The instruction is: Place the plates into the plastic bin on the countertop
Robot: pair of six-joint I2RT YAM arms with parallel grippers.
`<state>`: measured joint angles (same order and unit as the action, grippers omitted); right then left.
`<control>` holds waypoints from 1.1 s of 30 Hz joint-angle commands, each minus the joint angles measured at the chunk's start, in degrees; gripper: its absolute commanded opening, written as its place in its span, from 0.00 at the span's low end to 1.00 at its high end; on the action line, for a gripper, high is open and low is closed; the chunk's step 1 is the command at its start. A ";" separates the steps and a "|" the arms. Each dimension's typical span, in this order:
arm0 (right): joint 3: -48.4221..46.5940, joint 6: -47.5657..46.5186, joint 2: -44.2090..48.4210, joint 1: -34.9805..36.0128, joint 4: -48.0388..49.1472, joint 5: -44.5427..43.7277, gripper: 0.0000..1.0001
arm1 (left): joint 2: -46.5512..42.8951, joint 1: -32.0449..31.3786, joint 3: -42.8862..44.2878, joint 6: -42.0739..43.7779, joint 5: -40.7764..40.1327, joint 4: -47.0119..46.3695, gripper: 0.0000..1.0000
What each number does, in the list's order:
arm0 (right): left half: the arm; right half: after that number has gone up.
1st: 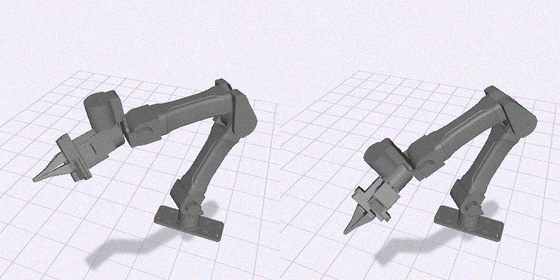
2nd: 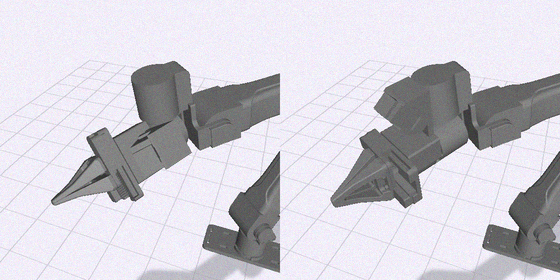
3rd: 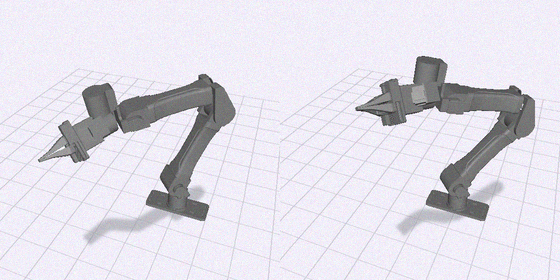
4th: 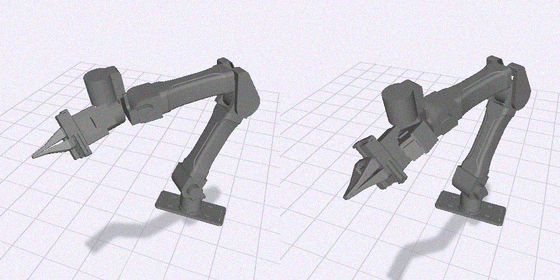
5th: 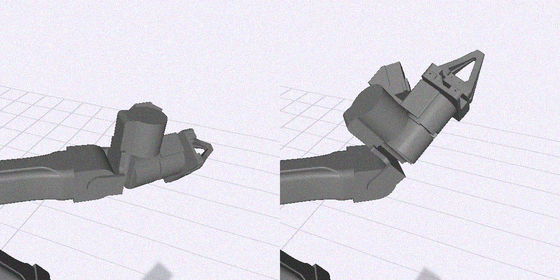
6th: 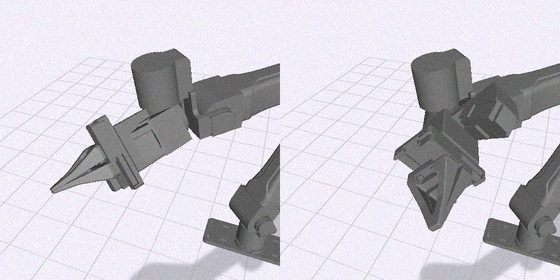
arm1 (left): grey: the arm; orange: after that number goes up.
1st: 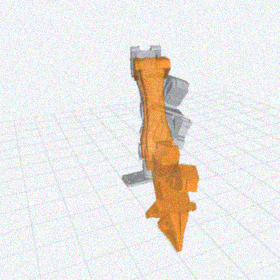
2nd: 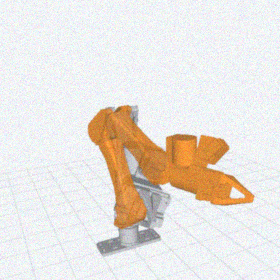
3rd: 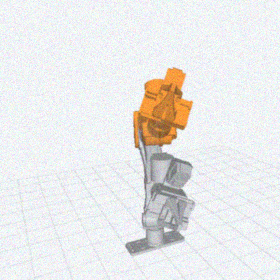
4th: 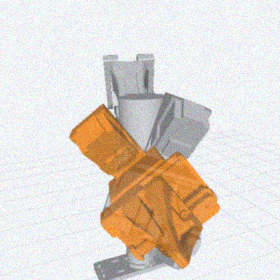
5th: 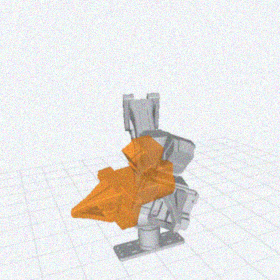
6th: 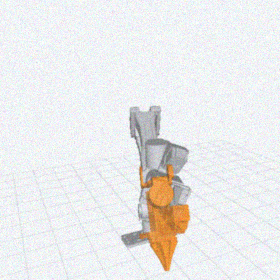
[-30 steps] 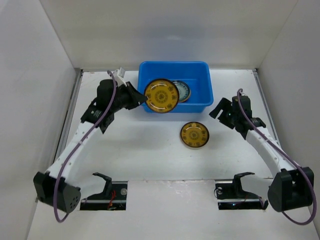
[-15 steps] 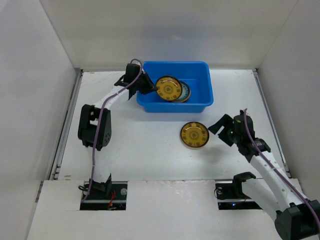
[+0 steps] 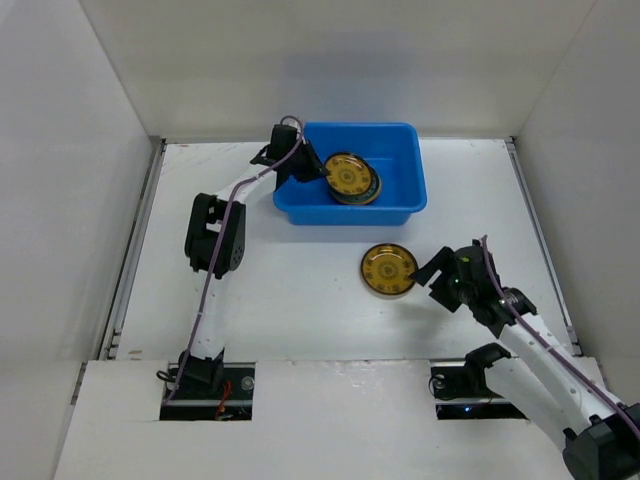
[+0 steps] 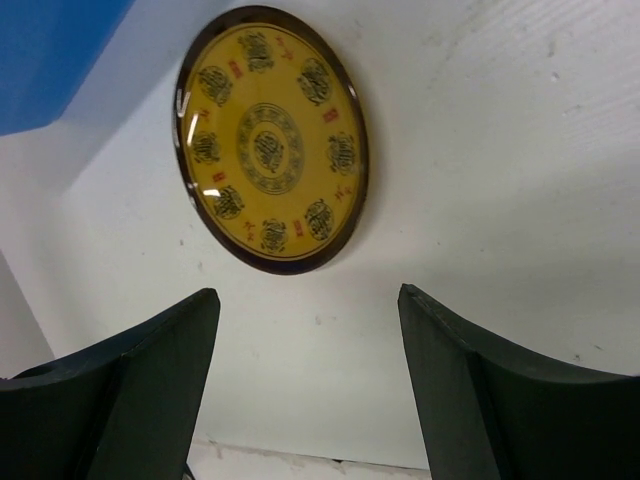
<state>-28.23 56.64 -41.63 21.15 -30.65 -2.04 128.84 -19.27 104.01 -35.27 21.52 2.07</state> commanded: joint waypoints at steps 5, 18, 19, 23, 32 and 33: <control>1.16 2.51 -1.79 0.69 2.09 -1.47 0.78 | 2.12 -0.29 3.13 2.13 0.98 -1.54 0.27; 3.70 3.47 -9.17 0.78 12.27 -0.07 0.72 | -8.15 -1.34 3.57 5.03 -2.71 1.45 1.00; 3.97 3.47 -10.04 0.78 13.50 0.20 0.71 | -9.73 -1.34 3.57 5.03 -2.97 1.71 1.00; 4.15 3.21 -14.52 0.78 17.37 1.51 0.66 | -16.67 -1.34 2.87 4.77 -4.38 1.89 1.00; 3.18 2.51 -24.90 0.78 25.46 1.96 0.53 | -32.23 -0.73 -6.26 4.15 -6.75 1.36 1.00; 3.27 2.25 -25.60 0.78 26.08 1.96 0.50 | -33.90 -0.64 -8.01 4.15 -7.10 1.10 1.00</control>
<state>-24.38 59.35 -65.60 21.47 -9.80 -0.16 97.95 -20.47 100.40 -31.70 15.77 3.57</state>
